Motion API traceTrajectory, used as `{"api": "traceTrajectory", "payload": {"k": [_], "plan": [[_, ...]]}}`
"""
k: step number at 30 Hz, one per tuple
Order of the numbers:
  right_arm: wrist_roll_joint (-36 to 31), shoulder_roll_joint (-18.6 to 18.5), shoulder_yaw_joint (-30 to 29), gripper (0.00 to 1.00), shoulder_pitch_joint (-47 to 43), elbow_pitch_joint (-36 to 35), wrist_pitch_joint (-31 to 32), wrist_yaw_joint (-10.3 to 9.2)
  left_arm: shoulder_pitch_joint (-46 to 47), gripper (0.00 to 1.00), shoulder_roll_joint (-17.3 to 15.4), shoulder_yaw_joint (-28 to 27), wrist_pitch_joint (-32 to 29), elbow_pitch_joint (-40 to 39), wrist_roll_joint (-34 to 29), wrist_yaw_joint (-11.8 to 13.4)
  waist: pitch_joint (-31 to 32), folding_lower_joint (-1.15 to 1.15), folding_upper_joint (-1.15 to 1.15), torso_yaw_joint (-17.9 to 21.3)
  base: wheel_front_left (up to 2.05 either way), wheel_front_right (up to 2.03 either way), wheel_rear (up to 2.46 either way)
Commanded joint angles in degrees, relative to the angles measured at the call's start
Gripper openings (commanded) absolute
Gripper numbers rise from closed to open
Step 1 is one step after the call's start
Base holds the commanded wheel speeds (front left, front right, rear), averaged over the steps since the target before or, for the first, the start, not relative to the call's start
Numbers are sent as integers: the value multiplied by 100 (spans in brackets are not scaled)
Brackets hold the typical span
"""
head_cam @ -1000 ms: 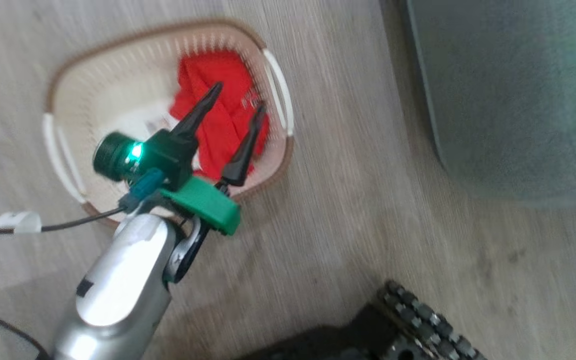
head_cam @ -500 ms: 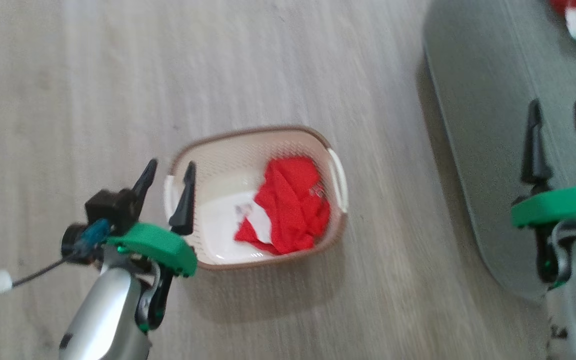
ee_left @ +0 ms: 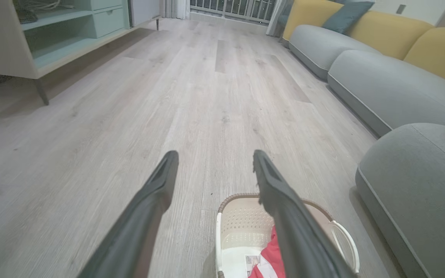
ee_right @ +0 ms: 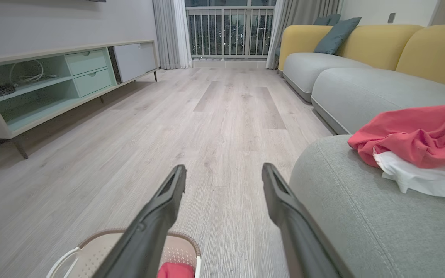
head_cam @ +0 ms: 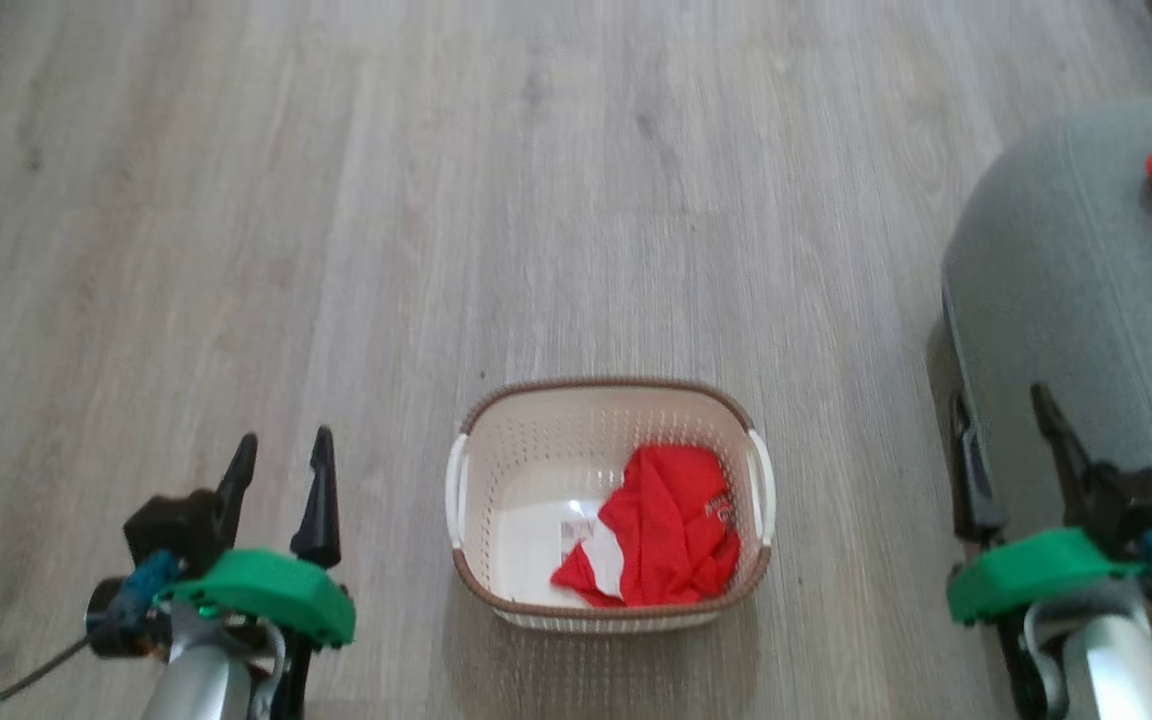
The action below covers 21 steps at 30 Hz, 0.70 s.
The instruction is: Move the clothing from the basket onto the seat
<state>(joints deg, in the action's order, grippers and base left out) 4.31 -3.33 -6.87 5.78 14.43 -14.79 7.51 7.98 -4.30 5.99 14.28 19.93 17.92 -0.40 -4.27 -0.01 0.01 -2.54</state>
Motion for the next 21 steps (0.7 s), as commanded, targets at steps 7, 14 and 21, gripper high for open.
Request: {"api": "traceTrajectory", "payload": {"k": [7, 14, 21], "plan": [[49, 42, 285, 100, -217, -82, -21, -2, -73, 100, 74, -515, 72, -277, -275, -151, 380, 1, -1, -152, 0, 0, 0], [150, 44, 361, 100, -190, -10, -21, -2, -73, 100, 126, -640, 72, -295, -393, -240, 399, 1, -1, -111, 0, 0, 0], [155, 45, 346, 100, -178, 1, -21, -2, -64, 100, 139, -675, 72, -289, -432, -285, 378, 1, -1, -104, 0, 0, 0]]}}
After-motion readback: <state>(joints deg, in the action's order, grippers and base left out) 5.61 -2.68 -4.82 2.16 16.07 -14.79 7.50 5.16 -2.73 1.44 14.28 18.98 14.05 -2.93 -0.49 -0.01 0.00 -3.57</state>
